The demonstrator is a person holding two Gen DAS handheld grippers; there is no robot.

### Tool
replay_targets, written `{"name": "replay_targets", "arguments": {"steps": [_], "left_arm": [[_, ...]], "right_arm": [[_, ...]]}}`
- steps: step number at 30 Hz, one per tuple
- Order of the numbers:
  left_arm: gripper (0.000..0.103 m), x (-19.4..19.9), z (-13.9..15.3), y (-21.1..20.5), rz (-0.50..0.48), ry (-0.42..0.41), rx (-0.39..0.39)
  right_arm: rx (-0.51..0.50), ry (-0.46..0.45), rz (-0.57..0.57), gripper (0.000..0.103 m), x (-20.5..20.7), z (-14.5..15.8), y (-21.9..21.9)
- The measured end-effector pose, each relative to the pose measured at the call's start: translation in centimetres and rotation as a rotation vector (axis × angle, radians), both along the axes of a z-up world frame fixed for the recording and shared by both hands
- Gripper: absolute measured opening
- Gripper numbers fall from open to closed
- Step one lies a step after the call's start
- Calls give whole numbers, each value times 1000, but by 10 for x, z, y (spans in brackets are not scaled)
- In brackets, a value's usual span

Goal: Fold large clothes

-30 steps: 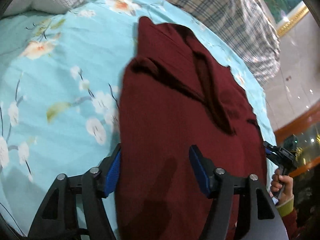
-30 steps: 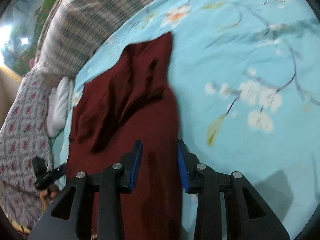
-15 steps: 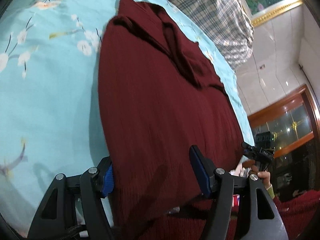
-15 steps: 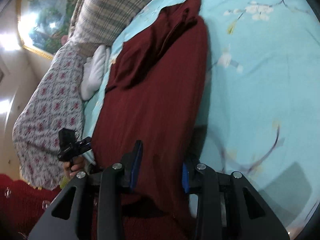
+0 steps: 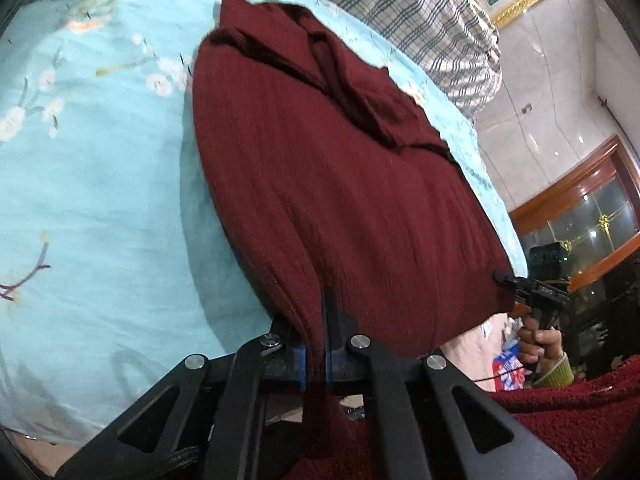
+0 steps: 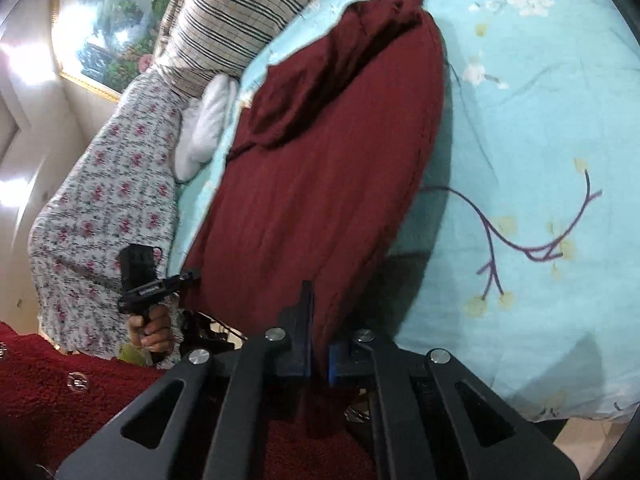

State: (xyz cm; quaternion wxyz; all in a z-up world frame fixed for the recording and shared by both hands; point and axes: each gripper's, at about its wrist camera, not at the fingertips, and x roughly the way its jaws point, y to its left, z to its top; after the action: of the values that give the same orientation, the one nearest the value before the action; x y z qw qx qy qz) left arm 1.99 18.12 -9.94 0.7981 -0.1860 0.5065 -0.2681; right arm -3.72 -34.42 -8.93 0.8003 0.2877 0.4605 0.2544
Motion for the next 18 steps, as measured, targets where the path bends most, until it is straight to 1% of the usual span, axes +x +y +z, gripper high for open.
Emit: {"name": "replay_targets", "arguments": {"steps": [4, 7, 10, 15, 18], "left_arm": [[3, 1, 20, 4, 35, -51, -51], [3, 3, 46, 5, 53, -111, -87], [3, 12, 70, 9, 101, -174, -124], [3, 40, 106, 10, 154, -272, -170], [3, 68, 123, 3, 173, -309, -182]], "right_arm": [[73, -73, -8, 5, -1, 20, -5], [107, -119, -16, 5, 2, 35, -7], [139, -166, -22, 5, 6, 51, -10], [204, -256, -58, 5, 24, 77, -19], [220, -295, -86, 5, 46, 90, -27]]}}
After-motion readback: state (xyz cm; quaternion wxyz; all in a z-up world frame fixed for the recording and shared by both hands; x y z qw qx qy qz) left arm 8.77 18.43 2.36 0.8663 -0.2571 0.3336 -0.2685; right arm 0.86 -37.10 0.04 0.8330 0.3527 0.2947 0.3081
